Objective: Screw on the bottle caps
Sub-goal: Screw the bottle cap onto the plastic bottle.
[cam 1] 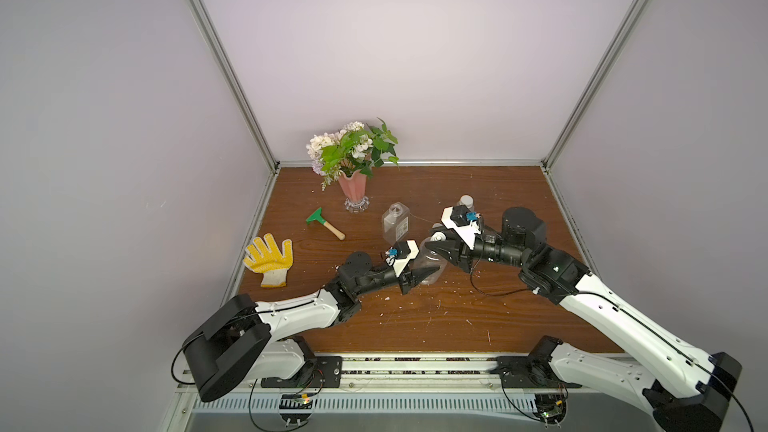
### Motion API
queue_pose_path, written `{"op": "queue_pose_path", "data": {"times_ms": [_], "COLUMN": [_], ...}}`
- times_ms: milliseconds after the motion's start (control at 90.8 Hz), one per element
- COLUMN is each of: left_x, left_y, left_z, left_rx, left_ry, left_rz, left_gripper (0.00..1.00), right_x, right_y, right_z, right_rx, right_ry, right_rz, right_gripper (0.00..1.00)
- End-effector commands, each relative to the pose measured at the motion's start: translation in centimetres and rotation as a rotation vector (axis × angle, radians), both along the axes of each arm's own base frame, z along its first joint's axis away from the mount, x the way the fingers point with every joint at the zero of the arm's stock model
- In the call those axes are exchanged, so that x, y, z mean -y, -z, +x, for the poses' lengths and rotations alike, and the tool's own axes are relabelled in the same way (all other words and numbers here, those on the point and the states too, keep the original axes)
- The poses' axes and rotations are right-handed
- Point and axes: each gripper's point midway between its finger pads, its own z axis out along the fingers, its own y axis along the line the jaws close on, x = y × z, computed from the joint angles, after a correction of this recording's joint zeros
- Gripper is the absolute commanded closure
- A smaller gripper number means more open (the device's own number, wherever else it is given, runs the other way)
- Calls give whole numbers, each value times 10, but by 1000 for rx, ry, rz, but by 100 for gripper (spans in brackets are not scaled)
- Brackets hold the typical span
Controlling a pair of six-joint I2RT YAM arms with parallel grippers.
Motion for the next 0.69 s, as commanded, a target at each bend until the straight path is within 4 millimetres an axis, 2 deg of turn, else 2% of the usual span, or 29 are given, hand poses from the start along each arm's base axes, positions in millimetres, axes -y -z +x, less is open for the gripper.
{"op": "queue_pose_path", "data": {"times_ms": [0,297,506,572,682], "left_x": [-15,-27,-29,-32,-35], "left_y": [-80,-96,-89,-85,-74], "left_z": [22,39,44,46,48], "left_rx": [161,195,181,169,136], "left_ry": [-154,-276,-308,-323,-340], "left_rz": [-187,-246,-235,-231,-223], "left_gripper": [61,61,61,61,61], "right_x": [6,-1,4,5,2], "right_y": [24,53,47,40,29], "right_z": [24,42,47,45,36], "right_rx": [-63,-194,-162,-153,-128], "right_ry": [243,529,608,598,524], "right_rz": [-36,-31,-18,-15,-30], "right_gripper": [98,100,100,93,67]}}
